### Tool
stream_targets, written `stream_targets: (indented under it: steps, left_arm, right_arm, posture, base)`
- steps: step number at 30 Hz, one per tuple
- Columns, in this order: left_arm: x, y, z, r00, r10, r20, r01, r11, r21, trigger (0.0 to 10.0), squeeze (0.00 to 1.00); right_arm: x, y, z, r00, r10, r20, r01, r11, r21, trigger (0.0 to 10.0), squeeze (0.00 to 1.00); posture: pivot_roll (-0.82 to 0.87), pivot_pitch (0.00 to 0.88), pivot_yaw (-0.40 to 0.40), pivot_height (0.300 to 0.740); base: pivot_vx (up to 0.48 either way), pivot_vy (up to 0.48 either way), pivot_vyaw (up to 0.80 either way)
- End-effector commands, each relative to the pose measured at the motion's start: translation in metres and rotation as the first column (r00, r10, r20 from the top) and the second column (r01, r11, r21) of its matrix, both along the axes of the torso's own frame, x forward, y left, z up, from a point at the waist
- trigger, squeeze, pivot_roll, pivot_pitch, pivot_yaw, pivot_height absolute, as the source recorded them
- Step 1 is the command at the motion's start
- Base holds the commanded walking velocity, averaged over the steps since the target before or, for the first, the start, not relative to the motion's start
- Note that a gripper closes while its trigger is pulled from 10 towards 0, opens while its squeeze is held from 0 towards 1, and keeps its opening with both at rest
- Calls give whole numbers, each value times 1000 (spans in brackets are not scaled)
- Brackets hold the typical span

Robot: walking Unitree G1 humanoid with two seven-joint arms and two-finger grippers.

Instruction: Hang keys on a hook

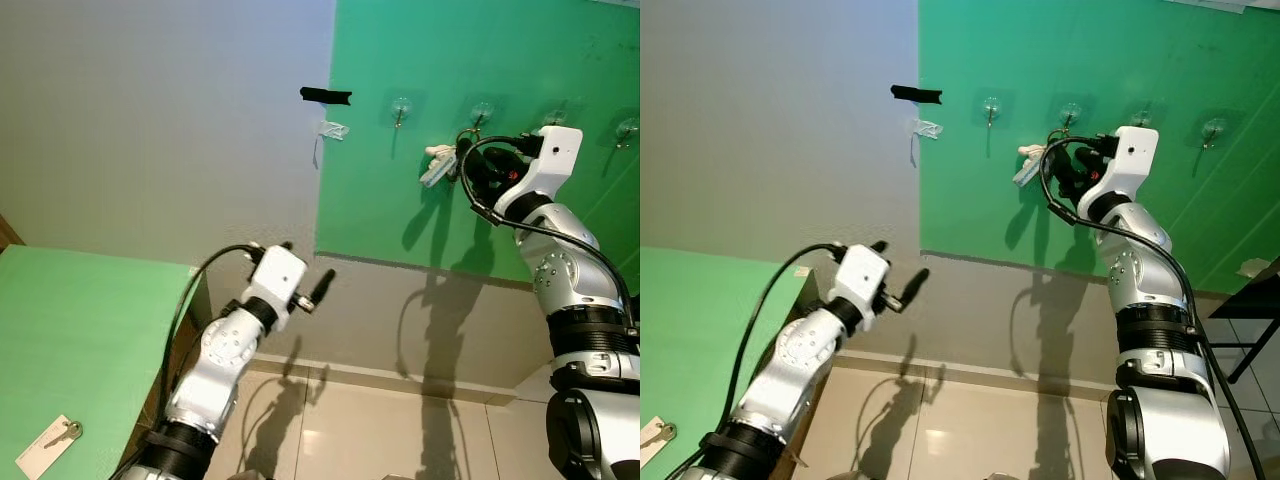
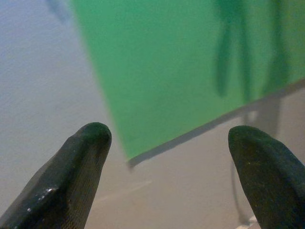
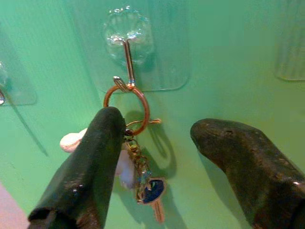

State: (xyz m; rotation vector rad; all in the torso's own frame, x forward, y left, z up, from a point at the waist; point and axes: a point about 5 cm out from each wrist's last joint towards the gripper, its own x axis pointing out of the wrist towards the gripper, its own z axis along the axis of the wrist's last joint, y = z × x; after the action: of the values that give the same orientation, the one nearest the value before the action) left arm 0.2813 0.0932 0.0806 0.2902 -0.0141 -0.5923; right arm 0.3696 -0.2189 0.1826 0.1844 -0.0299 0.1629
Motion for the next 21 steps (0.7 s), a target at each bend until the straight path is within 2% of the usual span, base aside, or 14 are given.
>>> stream_targets:
  steps: [1,2,4,9,11,14,21]
  left_arm:
    - [-4,-4,2,998,-45,42,45,999,-2,10000,0]
    - [-5,-7,7,996,-56,75,58,998,-25,10000,0]
    - [-5,-8,11,995,-54,82,59,996,-67,10000,0]
    - [-6,-11,15,992,-67,102,78,991,-108,10000,0]
    - [-8,-14,18,991,-85,103,101,981,-164,10000,0]
    - [-10,-17,18,988,-112,104,129,977,-170,10000,0]
    - [-9,-18,17,989,-110,99,125,978,-165,10000,0]
  right_arm:
    - [-4,-18,-14,995,-77,-70,75,997,-30,10000,1000]
    - [-4,-18,-14,995,-77,-67,75,996,-41,10000,1000]
    - [-4,-18,-14,995,-79,-66,76,996,-45,10000,1000]
    - [-5,-19,-14,995,-81,-65,78,996,-46,10000,1000]
    - [-4,-20,-14,995,-82,-64,79,996,-50,10000,1000]
    - [-4,-21,-15,994,-84,-65,81,995,-52,10000,1000]
    - [-5,-20,-17,995,-74,-70,70,996,-62,10000,1000]
  posture:
    - [-73,0,-7,740]
    - [-79,0,-9,740]
    - [-81,0,-9,740]
    - [-83,0,-10,740]
    - [-81,0,-11,740]
    - [-80,0,-13,740]
    - [-79,0,-15,740]
  base:
    - [0,0,0]
    - [0,0,0]
    - [0,0,0]
    - [0,0,0]
    - [0,0,0]
    - [0,0,0]
    - [0,0,0]
